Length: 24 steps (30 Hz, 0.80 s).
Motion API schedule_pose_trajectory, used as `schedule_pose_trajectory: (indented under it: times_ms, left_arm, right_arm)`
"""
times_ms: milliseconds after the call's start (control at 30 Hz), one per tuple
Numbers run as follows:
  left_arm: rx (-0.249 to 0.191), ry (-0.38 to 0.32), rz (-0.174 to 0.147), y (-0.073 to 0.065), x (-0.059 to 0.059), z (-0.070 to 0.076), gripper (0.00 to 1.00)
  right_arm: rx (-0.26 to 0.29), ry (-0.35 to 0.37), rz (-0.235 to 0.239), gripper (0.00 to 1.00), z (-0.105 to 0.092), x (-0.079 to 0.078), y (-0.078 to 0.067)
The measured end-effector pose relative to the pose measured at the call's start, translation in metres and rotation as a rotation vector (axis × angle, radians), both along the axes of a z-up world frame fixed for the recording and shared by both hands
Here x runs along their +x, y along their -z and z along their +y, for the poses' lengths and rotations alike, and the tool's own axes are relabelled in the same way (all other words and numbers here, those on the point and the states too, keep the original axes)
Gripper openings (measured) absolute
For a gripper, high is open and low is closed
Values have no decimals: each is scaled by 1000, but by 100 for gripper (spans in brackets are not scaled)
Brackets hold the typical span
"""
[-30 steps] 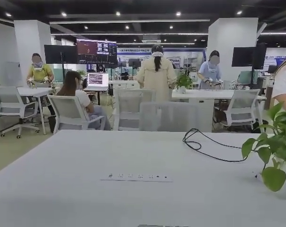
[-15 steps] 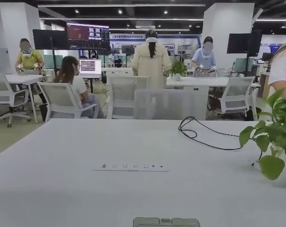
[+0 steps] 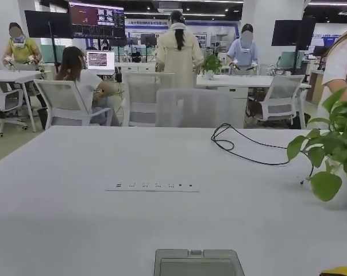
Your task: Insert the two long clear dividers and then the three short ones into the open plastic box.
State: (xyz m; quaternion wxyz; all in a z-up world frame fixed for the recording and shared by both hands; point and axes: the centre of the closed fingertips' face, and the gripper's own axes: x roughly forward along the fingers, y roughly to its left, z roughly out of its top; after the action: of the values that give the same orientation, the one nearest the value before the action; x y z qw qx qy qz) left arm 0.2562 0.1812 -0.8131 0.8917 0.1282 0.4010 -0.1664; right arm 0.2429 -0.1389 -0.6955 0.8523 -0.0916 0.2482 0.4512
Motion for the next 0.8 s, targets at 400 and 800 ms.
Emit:
schedule_pose_trajectory:
  times_ms: [400, 800]
  left_arm:
    - [23, 37, 86, 24, 4, 1, 38]
    - [-15, 46, 130, 31, 5, 5, 33]
  right_arm:
    - [0, 22, 37, 97, -1, 4, 11]
    - [-3, 20, 50, 95, -1, 12, 15]
